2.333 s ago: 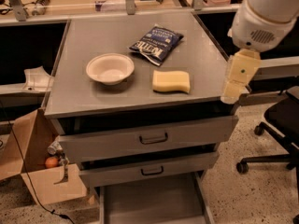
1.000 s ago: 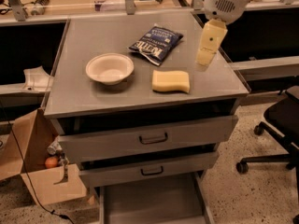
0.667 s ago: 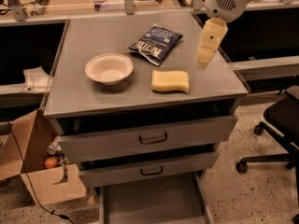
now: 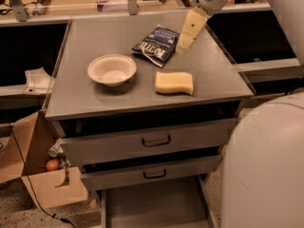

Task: Place blue chip bag into bottom drawer

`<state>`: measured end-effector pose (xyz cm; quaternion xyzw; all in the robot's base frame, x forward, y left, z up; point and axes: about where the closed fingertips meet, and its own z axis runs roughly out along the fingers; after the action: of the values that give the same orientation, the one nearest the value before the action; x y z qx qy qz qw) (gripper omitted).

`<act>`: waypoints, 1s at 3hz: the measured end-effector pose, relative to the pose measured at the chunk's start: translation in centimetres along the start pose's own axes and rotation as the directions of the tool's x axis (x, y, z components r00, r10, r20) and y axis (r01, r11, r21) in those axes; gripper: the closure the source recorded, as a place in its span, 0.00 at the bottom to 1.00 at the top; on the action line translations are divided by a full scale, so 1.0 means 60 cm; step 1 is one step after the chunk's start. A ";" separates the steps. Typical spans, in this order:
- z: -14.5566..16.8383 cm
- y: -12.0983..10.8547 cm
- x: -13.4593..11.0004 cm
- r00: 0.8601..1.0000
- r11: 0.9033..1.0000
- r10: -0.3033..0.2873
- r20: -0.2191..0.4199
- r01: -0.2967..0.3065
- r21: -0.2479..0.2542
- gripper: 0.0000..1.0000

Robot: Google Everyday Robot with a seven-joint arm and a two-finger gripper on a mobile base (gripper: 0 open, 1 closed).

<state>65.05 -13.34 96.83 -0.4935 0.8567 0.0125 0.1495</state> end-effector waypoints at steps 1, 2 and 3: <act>-0.003 -0.018 -0.017 0.999 0.999 0.002 0.039 -0.003 0.033 0.00; -0.003 -0.018 -0.017 0.999 0.999 0.002 0.039 -0.003 0.033 0.00; 0.056 -0.054 -0.106 0.996 0.997 0.066 0.058 -0.068 0.037 0.00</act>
Offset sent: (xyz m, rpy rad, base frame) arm 0.0125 0.0023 0.0063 0.0178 -0.0446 -0.0069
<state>71.63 -9.08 95.77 -0.4608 0.8683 0.0148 0.1830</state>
